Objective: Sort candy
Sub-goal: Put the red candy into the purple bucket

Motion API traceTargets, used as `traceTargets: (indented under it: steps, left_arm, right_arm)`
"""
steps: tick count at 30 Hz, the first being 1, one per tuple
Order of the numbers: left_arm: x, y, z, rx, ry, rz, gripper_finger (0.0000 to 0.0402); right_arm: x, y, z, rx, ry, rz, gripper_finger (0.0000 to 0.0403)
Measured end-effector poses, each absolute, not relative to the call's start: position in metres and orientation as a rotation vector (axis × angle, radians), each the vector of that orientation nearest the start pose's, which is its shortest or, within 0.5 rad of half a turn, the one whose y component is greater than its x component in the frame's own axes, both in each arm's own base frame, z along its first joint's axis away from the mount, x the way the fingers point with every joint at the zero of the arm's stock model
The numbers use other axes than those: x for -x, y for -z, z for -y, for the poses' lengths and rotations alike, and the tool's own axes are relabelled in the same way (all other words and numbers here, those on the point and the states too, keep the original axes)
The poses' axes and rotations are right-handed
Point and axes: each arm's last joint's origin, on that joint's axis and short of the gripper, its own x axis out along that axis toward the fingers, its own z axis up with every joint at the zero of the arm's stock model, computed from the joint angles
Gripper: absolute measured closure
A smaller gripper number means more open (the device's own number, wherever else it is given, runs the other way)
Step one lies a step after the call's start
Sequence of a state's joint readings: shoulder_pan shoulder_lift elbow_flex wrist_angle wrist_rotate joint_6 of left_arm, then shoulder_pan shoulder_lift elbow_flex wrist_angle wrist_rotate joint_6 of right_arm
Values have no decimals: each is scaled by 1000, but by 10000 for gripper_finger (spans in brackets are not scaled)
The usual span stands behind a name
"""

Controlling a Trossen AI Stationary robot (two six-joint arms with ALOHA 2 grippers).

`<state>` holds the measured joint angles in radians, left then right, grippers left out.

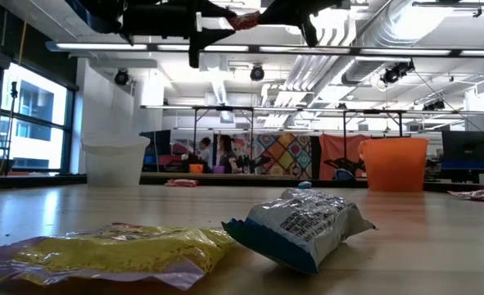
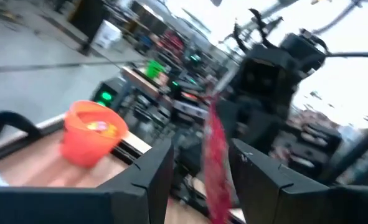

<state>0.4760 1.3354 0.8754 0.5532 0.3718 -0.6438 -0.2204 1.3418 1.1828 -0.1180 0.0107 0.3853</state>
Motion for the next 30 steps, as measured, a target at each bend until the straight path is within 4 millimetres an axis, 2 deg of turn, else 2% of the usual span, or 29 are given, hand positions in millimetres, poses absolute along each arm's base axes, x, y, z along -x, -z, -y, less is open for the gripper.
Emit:
traceTargets:
  steps: [6, 12, 16, 22, 24, 27, 30]
  left_arm:
    - [-271, -315, -125, 605, -1, 94, 259]
    - [-271, -322, -123, 587, 34, 151, 268]
    - [-271, -321, -123, 596, 31, 151, 303]
    - [-271, -321, -123, 570, 18, 155, 388]
    - [-271, -321, -123, 570, 17, 156, 396]
    - [-272, -321, -121, 567, 20, 148, 399]
    - [-272, -321, -118, 557, 26, 138, 401]
  right_arm:
    - [-298, -357, 67, -406, 277, -202, 403]
    - [-298, -357, 67, -403, 259, -206, 403]
    - [-298, -357, 66, -391, 244, -210, 403]
    - [-298, -357, 66, -387, 226, -213, 403]
    - [-298, -357, 66, -388, 246, -210, 400]
    - [-298, -357, 67, -380, 267, -208, 381]
    - [-298, -357, 67, -382, 276, -208, 338]
